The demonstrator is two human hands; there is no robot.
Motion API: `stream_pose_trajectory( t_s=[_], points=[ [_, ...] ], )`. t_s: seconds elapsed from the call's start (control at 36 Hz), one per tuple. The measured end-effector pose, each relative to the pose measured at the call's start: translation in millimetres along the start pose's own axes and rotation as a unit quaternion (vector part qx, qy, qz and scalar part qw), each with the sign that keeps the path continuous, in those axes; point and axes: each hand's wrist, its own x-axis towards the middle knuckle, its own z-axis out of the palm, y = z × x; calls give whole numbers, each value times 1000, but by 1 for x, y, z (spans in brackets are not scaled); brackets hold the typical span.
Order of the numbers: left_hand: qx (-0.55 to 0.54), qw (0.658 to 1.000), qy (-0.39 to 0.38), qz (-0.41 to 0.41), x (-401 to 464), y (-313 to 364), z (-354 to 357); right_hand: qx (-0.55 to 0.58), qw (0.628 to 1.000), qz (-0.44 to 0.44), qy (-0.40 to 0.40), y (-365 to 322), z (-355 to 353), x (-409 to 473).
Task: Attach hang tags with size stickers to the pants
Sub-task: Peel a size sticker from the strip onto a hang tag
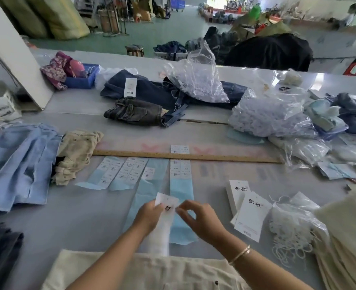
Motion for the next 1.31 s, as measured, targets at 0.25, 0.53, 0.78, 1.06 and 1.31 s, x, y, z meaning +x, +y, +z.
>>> stream_pose_trajectory(
  t_s=[0.25,0.53,0.78,1.06,1.31],
  points=[
    [292,947,25,130,35,-43,-43,-149,980,28,-129,6,56,130],
    [387,910,-25,146,52,-81,-25,-211,959,54,-182,23,97,184],
    [372,917,-34,139,51,-80,-24,-262,955,67,-125,29,107,181],
    [340,931,-30,134,46,-79,-26,-4,971,235,52,28,87,208],
    [-163,983,37,-69,25,-35,-67,479,804,269,227,4,-8,154]
  ],
)
